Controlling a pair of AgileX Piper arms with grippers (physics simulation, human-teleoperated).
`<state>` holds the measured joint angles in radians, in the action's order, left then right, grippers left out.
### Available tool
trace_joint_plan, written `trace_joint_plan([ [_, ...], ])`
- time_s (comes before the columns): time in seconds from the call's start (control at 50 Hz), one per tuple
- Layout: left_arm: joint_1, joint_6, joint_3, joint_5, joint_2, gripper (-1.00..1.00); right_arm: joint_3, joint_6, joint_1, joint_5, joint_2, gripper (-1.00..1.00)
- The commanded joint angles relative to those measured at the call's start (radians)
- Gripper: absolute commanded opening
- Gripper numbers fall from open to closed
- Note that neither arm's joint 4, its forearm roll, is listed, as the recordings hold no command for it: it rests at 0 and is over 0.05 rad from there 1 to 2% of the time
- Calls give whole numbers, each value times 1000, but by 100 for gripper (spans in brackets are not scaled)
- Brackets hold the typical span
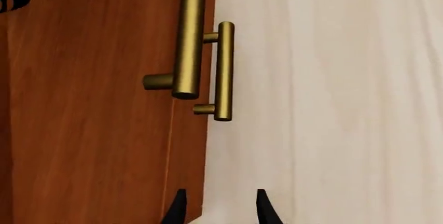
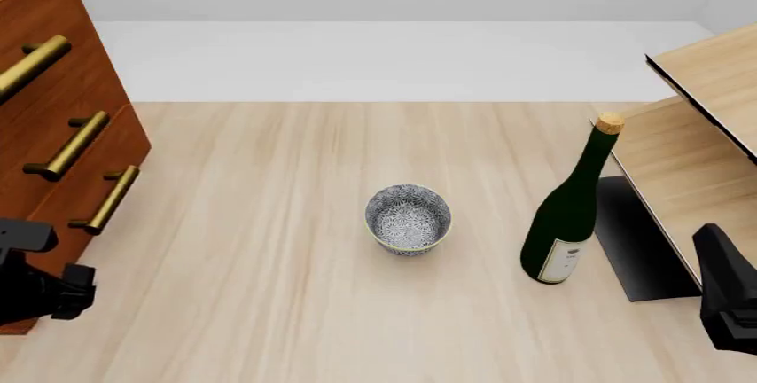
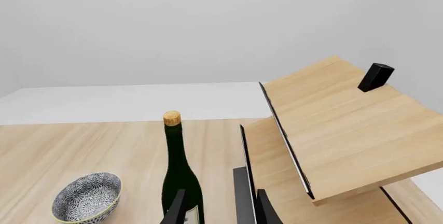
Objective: Close the bottom drawer of the cabinet and open the top drawer.
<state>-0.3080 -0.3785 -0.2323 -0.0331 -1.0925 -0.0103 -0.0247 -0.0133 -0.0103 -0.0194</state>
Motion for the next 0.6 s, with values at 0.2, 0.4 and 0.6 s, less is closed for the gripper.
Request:
trace_joint_plan([
  [0.2,35,12,-3,26,20,100,-1,1,0,8,9,100],
  [0.4,130,63,-29,105,61,100,-1,-1,-3,5,6,100],
  [0.6,244,140,-91,209,91,100,1,-1,-8,-8,-7,100],
])
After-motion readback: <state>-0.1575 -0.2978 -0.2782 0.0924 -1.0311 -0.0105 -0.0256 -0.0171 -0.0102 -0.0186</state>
